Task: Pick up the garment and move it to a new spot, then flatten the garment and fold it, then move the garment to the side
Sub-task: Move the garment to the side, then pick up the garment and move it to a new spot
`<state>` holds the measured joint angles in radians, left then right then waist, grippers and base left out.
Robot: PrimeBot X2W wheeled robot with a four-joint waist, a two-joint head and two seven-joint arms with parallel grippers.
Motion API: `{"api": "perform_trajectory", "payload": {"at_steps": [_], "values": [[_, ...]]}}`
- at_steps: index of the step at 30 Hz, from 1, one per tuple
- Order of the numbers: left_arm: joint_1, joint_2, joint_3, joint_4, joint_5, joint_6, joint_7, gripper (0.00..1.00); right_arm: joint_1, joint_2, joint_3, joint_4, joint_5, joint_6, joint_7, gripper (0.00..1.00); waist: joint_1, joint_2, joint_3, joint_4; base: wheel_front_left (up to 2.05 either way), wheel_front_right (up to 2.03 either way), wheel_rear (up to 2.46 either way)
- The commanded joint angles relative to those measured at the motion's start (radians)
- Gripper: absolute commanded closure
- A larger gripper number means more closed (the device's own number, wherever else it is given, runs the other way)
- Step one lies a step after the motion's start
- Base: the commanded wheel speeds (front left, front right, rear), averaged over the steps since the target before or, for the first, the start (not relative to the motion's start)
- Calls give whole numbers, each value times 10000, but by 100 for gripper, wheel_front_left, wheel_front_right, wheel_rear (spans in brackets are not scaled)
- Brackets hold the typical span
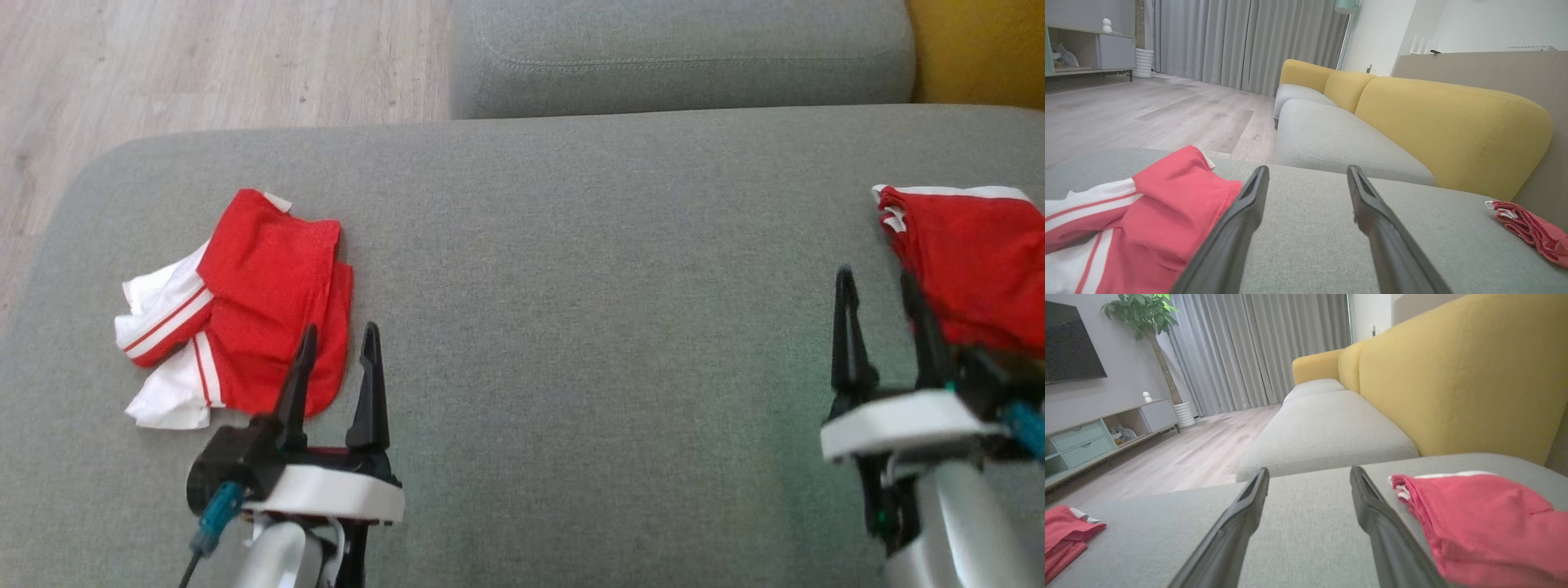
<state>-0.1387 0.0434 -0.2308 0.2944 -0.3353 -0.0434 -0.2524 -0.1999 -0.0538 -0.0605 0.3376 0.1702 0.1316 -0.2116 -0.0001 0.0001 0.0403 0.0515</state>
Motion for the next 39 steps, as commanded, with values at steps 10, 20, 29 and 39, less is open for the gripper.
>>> {"api": "perform_trajectory", "payload": {"at_steps": [10,20,29,39], "values": [[-54,68,346,-213,-117,39,-94,0,786,33,737,-522,630,-9,-457,0,1,-1,61,13,0,0,0],[-88,68,313,-226,-190,85,-94,0,786,35,878,-695,644,-9,-496,0,1,-1,60,-63,0,0,0],[-119,68,255,-175,-163,116,-94,0,881,35,1154,-774,784,-9,-500,0,1,-1,-29,235,0,0,0],[-40,68,391,-123,-53,205,-94,0,1034,35,1702,-838,913,-9,-501,0,1,-1,-189,1548,0,0,0]]}}
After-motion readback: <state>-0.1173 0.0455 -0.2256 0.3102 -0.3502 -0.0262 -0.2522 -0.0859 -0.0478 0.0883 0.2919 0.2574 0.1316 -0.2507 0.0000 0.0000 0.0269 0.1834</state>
